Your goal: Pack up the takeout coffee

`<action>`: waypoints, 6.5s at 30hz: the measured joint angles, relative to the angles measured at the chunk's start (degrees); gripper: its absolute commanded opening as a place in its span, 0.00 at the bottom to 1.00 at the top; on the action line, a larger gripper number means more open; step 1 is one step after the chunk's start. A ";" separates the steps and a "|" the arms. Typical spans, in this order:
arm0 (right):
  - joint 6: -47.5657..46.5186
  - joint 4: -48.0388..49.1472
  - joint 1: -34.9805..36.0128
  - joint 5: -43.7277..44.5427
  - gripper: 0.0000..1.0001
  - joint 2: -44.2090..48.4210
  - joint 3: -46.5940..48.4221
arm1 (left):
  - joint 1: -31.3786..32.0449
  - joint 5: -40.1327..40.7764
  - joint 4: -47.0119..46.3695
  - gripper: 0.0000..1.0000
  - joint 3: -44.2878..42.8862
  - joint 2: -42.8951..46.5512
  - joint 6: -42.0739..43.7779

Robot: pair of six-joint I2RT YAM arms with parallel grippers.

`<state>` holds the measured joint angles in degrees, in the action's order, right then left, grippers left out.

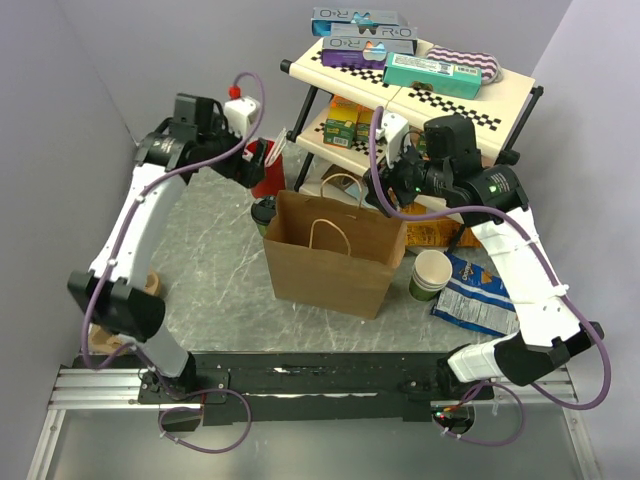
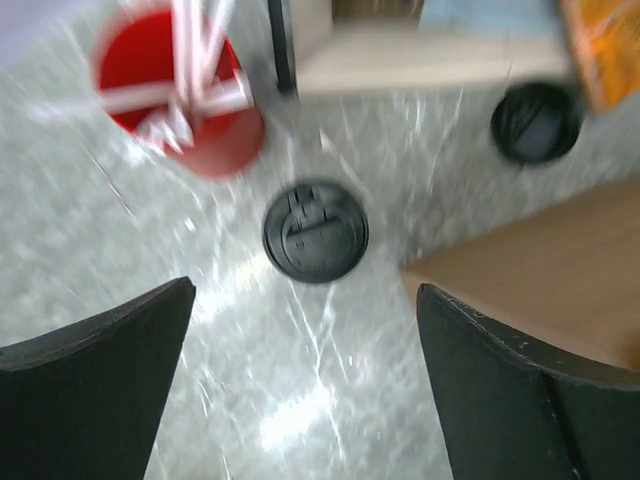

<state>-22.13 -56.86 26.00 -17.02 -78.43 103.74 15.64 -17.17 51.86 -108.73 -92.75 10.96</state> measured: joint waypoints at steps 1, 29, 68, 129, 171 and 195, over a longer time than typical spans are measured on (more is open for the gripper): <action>-0.09 -0.11 0.00 0.11 0.77 0.00 0.00 | -0.09 0.13 1.18 0.99 0.35 -1.27 0.66; -0.22 -3.32 0.00 3.06 0.78 -1.68 0.04 | 2.64 7.06 3.26 0.99 -2.84 -21.49 1.51; -0.17 -5.01 0.00 2.60 0.78 -3.72 -0.74 | 5.99 13.09 2.89 0.89 -3.43 -26.16 -0.35; -3.52 -4.83 0.00 -1.31 0.52 -6.12 -0.59 | -3.96 3.74 15.98 0.01 -5.05 1.14 8.31; -2.14 -4.70 0.15 -6.38 0.00 -6.29 0.83 | 10.12 -29.24 11.26 0.01 -7.54 10.36 20.39; -1.95 -4.39 9.60 -0.61 0.00 -1.97 0.72 | 17.86 -23.26 12.59 0.01 0.83 9.38 30.12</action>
<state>-24.08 -61.25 35.59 -17.63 -80.40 104.47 33.50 -40.42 64.45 -107.90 -83.37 41.08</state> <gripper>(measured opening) 0.008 0.786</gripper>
